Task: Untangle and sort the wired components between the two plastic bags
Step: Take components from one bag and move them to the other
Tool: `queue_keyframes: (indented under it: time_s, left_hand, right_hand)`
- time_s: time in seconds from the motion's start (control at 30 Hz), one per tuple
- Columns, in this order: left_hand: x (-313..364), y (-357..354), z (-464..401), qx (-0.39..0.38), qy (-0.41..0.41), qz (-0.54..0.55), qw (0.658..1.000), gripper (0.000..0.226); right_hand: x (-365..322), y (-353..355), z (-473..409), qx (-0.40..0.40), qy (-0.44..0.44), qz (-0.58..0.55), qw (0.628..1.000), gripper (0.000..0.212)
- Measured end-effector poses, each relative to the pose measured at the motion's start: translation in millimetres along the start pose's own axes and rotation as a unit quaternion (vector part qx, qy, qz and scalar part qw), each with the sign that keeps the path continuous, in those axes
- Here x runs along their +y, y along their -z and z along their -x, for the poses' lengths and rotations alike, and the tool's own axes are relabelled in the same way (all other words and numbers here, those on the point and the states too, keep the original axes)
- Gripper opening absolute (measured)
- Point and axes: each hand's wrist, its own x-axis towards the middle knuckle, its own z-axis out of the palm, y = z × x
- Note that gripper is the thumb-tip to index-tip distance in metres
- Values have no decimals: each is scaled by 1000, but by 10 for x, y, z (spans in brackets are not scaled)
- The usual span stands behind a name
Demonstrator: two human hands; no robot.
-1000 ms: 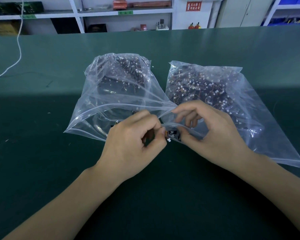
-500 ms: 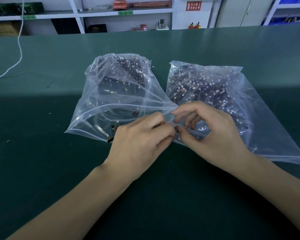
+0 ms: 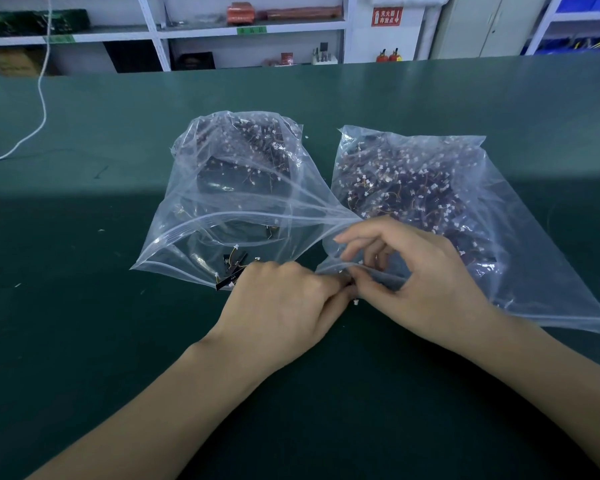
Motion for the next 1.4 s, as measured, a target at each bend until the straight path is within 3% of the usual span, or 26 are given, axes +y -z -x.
queue_keyframes:
  time_s: [0.43, 0.67, 0.8, 1.0, 1.17, 1.4]
  left_hand:
    - [71, -10, -32, 7, 80, 24, 996, 41]
    - [13, 34, -29, 37, 75, 82, 993, 32]
    - [-201, 76, 41, -20, 141, 66, 988, 33]
    - [-609, 119, 109, -36, 228, 27, 973, 38]
    - [-768, 95, 161, -91, 257, -24, 962, 39]
    - [-783, 152, 170, -135, 272, -5, 953, 37]
  right_hand:
    - [-10, 13, -7, 1, -1, -4, 1000, 43]
    - [-14, 25, -2, -24, -8, -4, 1000, 45]
    - [-20, 29, -14, -31, -6, 5, 999, 39]
    - [-14, 33, 5, -43, -11, 11, 999, 38]
    - [-3, 26, 11, -52, -20, 22, 998, 39]
    - [22, 18, 15, -54, -23, 27, 998, 38]
